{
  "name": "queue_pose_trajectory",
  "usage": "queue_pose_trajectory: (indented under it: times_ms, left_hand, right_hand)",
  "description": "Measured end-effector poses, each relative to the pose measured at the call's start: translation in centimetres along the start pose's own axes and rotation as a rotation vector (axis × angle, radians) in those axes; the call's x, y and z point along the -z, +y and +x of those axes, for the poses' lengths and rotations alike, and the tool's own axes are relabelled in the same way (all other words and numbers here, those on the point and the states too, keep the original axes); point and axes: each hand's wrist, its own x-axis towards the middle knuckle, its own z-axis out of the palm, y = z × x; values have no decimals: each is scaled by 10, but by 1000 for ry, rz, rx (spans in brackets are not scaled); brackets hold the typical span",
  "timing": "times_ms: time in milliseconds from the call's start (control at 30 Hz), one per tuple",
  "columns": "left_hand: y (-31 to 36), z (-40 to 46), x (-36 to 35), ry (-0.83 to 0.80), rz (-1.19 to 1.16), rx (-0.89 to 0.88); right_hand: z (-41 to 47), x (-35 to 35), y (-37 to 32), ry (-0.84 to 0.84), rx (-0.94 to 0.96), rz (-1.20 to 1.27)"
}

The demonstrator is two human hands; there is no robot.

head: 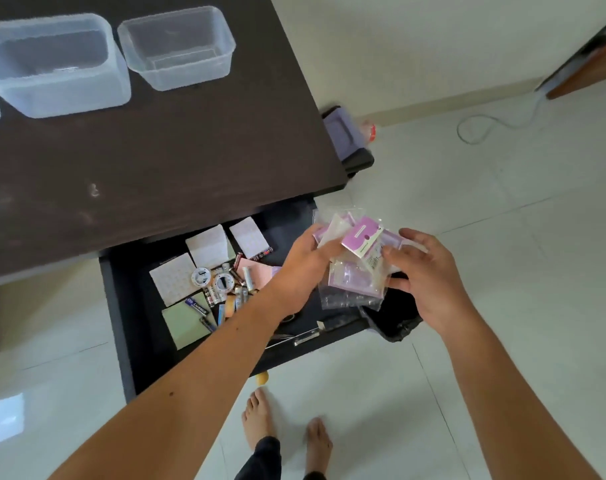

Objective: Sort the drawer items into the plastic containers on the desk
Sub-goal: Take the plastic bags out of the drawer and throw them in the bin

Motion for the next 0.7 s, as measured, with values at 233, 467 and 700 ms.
queue_pose_trajectory:
  times_ms: [233, 467, 700]
  left_hand:
    - [-4, 33, -70, -111, -24, 69]
    - [-30, 65, -140, -67, 155, 25]
    - [-79, 91, -183, 74, 201, 70]
  right_hand:
    - [4, 72, 3, 128, 8, 71]
    - [14, 139, 17, 226, -41, 145]
    - [49, 187, 58, 236, -118, 113]
